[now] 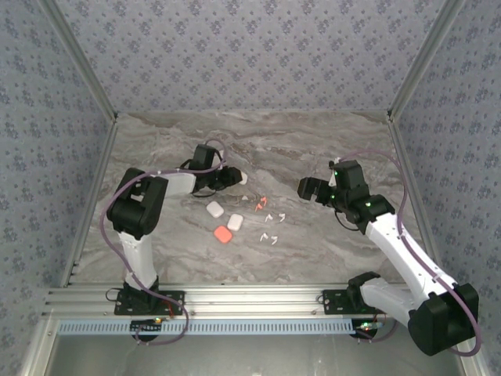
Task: Insert wireless bluetooth earbuds into charging case
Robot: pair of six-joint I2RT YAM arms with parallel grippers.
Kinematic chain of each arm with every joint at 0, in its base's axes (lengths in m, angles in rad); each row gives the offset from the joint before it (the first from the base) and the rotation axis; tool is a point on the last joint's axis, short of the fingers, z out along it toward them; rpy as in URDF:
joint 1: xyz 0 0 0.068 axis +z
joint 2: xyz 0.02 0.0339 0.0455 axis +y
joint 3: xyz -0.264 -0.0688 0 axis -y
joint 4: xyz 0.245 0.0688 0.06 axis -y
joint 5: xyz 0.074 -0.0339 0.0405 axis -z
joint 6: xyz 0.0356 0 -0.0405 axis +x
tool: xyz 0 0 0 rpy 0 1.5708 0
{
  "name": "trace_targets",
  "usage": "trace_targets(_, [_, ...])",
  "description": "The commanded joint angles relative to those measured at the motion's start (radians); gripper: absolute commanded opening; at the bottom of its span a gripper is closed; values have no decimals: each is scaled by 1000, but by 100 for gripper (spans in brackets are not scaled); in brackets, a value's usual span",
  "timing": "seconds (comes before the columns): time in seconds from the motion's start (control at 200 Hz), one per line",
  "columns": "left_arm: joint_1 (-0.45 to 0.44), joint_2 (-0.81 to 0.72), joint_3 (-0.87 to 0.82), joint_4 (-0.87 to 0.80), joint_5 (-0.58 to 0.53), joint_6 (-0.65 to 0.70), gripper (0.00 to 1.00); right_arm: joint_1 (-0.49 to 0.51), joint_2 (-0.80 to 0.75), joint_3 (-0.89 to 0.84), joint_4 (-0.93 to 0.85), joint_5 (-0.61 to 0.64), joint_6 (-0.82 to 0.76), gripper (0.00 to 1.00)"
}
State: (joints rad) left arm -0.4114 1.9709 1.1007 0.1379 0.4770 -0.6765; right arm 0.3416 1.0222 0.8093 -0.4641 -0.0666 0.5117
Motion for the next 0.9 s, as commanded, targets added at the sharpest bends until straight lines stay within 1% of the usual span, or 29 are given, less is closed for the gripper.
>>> trace_targets(0.0, [6,12,33,-32,-21,13,40,-6,0,5,-22,19,-14,100])
trace_targets(0.255, [8,-39,51,-108,-84,61,52,-6,3,17,-44,32,-14,100])
trace_targets(0.365, [20,-85,51,-130,-109,77,62,-3,5,24,-53,31,-13,100])
trace_targets(0.435, [29,-123,51,-143,-116,94,66,2,4,29,-61,32,-17,100])
trace_targets(0.545, [44,-209,37,-160,-134,123,69,18,8,42,-80,42,-20,100])
trace_targets(0.65, [62,-308,-1,-168,-149,148,73,53,17,56,-86,48,-36,100])
trace_targets(0.81, [105,-476,-110,-170,-171,166,80,114,65,112,-117,72,-46,100])
trace_targets(0.894, [126,-573,-175,-173,-195,170,83,169,111,159,-156,109,-27,100])
